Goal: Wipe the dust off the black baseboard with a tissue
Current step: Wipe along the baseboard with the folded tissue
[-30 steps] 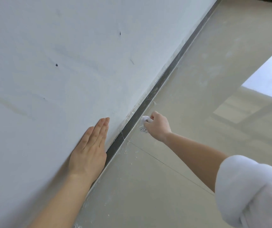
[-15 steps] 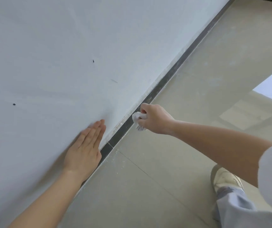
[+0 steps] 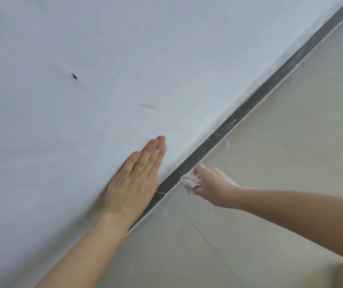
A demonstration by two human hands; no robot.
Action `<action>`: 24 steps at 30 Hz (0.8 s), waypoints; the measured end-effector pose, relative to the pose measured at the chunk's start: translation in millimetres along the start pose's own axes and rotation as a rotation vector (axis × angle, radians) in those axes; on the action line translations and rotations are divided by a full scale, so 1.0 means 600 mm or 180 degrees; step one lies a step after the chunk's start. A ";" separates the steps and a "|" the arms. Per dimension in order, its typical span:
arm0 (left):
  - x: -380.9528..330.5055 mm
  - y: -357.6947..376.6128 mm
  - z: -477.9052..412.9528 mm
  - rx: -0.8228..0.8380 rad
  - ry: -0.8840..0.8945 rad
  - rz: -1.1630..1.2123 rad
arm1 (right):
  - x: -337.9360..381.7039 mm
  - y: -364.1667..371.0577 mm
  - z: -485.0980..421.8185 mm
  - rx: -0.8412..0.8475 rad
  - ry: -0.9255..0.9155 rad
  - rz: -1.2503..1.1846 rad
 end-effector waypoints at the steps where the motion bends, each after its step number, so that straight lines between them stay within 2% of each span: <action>1: 0.000 0.005 -0.004 -0.0050 -0.0024 -0.0068 | -0.010 0.025 -0.015 0.0061 0.0053 -0.0107; 5: -0.005 0.006 -0.003 -0.0060 -0.0117 -0.0330 | -0.003 0.105 -0.044 0.0320 -0.0029 -0.0177; 10: -0.008 0.002 -0.004 0.0032 -0.0169 -0.0355 | 0.028 0.157 -0.043 0.0189 -0.0256 -0.0094; 14: -0.008 0.003 -0.002 0.0096 -0.0173 -0.0468 | 0.011 0.147 -0.045 -0.0358 -0.0184 -0.0308; 19: -0.013 0.001 -0.007 0.0036 -0.0363 -0.0271 | -0.017 0.075 -0.044 -0.0740 -0.0324 -0.0694; 24: -0.016 0.004 -0.004 0.0082 -0.0426 -0.0198 | -0.079 -0.003 -0.059 -0.1536 0.0189 -0.1244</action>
Point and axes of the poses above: each hand's wrist, its own z-axis away from the middle knuckle, its own y-axis out of the palm, x = y × z, the point moved 5 cm from there along -z, towards the middle knuckle, and after that the axes turned 6 degrees about -z, right-handed, at the moved point
